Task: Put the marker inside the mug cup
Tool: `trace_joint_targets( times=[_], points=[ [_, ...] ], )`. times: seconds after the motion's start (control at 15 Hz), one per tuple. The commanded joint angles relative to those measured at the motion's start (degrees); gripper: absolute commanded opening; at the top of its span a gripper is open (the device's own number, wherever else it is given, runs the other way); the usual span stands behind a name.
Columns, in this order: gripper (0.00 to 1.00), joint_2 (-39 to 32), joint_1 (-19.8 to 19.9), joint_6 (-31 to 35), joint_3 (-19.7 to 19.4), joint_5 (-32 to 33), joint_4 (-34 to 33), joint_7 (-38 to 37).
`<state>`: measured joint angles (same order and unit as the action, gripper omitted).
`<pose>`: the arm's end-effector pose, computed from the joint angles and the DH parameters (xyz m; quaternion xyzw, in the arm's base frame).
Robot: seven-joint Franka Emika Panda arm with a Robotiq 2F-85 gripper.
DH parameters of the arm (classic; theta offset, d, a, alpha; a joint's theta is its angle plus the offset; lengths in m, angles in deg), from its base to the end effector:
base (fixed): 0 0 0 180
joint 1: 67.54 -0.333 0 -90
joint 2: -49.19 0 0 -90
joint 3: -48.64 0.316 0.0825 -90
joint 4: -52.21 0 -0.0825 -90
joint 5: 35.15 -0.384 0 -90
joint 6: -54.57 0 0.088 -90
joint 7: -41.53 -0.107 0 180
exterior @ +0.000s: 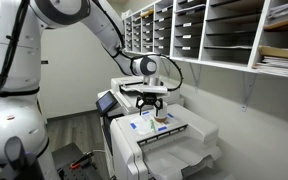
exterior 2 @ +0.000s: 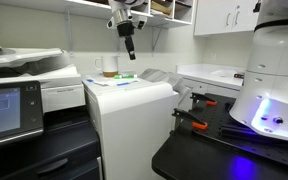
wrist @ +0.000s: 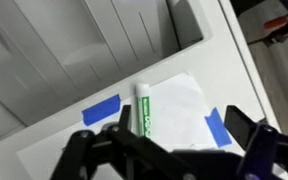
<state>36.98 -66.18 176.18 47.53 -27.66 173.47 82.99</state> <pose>0.5465 -0.0294 0.2976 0.9222 0.3687 -0.1158 0.0114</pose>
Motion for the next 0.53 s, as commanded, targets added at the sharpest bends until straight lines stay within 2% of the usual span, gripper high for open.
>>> trace_joint_targets(
  times=[0.0, 0.27, 0.47],
  points=[
    [1.0, -1.4, 2.4, 3.5, 1.5, -2.9, 0.1, 2.7],
    [1.0, -4.8, 3.3, 5.5, 2.4, -4.5, -1.0, 2.7],
    [0.92, -7.8, 3.8, 6.6, 3.7, -6.8, -2.0, 2.8]
  ],
)
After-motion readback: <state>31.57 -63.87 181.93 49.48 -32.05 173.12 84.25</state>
